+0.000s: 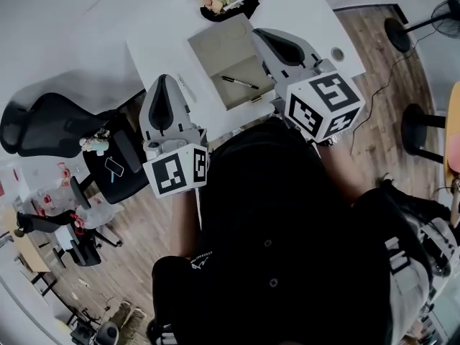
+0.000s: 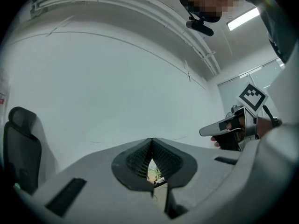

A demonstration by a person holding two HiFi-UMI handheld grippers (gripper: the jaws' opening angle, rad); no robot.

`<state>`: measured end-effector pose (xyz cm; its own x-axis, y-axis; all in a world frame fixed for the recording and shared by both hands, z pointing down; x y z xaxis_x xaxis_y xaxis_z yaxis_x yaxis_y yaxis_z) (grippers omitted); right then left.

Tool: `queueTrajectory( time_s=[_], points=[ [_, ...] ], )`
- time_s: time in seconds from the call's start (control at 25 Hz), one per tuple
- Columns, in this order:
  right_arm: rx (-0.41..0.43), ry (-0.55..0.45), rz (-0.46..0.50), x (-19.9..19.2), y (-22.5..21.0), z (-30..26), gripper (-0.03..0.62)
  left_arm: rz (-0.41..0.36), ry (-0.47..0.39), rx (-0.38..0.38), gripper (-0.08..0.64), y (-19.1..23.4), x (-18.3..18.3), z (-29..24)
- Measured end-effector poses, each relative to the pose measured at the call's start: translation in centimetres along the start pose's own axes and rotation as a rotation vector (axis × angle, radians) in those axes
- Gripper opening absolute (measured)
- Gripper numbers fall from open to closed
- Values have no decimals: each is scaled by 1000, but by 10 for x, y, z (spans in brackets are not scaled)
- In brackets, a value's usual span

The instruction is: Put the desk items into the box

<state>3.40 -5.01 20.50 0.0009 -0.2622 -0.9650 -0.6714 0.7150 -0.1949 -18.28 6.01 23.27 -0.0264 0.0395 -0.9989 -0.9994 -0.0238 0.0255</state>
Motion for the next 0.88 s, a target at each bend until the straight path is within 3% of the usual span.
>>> queueTrajectory(
  time_s=[0.36, 0.88],
  points=[
    [57, -20, 60, 1, 16, -3, -2, 3, 8, 2, 8, 4, -2, 4],
    [64, -16, 85, -6, 15, -8, -2, -11, 24, -12, 8, 3, -9, 3]
  ],
)
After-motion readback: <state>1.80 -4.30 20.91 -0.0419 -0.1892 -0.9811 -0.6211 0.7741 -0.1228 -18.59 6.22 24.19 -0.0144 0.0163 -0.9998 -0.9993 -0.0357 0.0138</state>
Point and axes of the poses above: the fingertips, and each gripper's own axes: z backward along the fingers, y to its left, x out of its top, the point moved 9 cm from there along z, backward along the fingers, and after that the axes turned 1 degree about -z, right-handed, at the moved point
